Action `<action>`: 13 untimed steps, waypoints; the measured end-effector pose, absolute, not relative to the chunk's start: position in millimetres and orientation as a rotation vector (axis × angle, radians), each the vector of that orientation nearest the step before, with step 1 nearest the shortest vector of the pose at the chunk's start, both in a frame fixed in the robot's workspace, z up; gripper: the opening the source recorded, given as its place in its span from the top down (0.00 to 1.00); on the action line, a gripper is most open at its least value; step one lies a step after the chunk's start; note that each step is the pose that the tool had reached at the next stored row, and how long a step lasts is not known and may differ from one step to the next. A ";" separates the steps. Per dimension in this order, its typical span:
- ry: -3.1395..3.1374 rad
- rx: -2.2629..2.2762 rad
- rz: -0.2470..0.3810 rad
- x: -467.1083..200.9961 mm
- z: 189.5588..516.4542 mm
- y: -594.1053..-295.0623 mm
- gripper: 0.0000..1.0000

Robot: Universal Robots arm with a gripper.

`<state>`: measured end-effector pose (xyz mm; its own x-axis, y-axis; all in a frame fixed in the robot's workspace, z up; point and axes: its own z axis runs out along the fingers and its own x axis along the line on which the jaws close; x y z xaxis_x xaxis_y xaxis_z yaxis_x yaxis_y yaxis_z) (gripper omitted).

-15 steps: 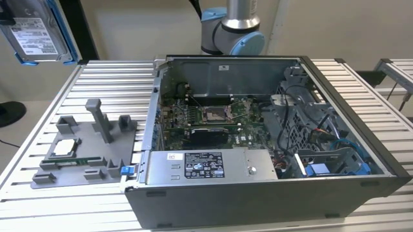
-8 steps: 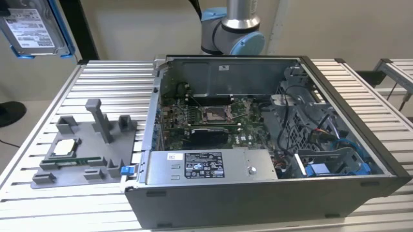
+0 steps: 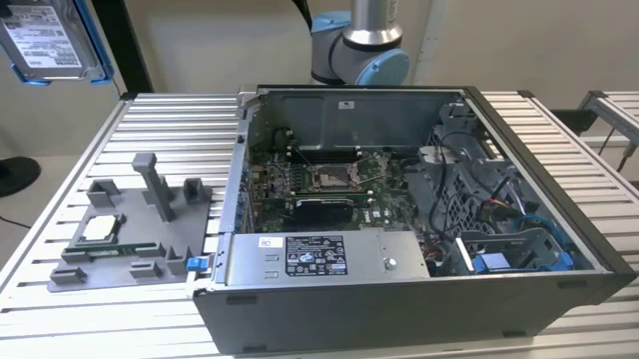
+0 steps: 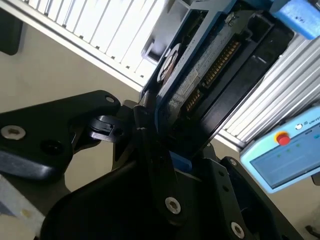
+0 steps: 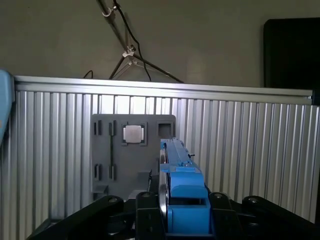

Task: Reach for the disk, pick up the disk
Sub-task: 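Pick up the disk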

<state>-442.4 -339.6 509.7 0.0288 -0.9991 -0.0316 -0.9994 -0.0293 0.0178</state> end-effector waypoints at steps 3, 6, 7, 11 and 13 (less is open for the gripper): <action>2.182 -2.247 0.055 -442.4 511.0 -339.6 1.00; 2.182 -2.247 0.055 -442.4 512.2 -339.6 1.00; 2.182 -2.247 0.055 -442.3 512.6 -339.6 1.00; 2.182 -2.247 0.055 -440.6 512.6 -339.6 1.00; 2.182 -2.246 0.055 -438.3 512.6 -339.6 1.00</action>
